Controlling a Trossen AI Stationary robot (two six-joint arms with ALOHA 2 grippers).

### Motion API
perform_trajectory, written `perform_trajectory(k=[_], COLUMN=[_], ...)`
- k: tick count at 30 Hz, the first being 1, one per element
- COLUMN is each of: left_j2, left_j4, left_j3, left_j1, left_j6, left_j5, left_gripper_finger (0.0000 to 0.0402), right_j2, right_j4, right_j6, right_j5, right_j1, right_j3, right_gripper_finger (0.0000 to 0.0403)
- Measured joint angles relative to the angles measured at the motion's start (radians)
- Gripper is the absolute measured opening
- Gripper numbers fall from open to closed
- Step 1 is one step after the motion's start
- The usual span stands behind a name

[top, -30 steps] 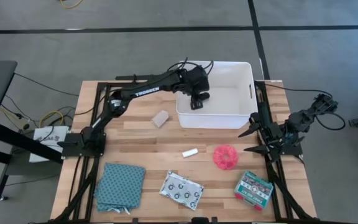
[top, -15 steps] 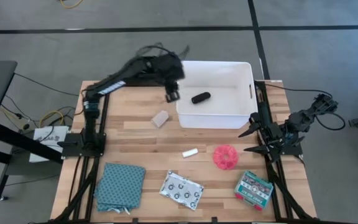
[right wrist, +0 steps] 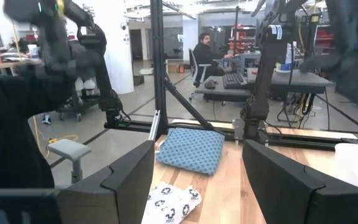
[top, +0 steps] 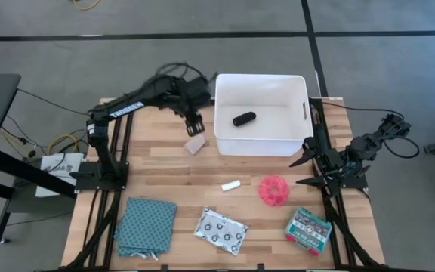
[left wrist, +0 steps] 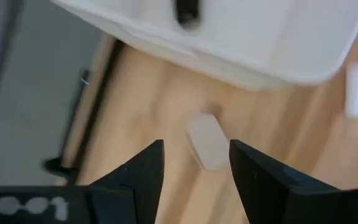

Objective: Pick & place medical supplies in basket/bin
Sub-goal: Put the white bandage in the white bin

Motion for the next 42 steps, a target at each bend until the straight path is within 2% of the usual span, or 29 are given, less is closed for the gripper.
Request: perform_trajectory(k=[8, 18, 27, 34, 42], left_j2=[0.006, 0.005, 0.001, 0.002, 0.003], left_j4=[0.153, 0.549, 0.787, 0.818, 0.857], left_j3=[-0.433, -0.756, -0.899, -0.905, -0.950], left_j1=[0.043, 0.084, 0.094, 0.086, 0.030], left_j6=[0.002, -0.026, -0.064, -0.075, -0.066], left_j5=[0.025, 0.096, 0.123, 0.265, 0.248], left_gripper_finger=[0.0171, 0.0171, 0.0171, 0.0171, 0.0166], right_j2=[0.007, 0.006, 0.006, 0.006, 0.006], right_j4=[-0.017, -0.018, -0.018, -0.017, -0.016], right_j6=[0.031, 0.040, 0.040, 0.040, 0.040], right_j5=[0.000, 0.000, 0.000, 0.000, 0.000], right_j1=[0.000, 0.000, 0.000, 0.000, 0.000], right_j3=[0.001, 0.001, 0.001, 0.001, 0.001], right_gripper_finger=[0.0240, 0.0240, 0.0240, 0.0240, 0.0240])
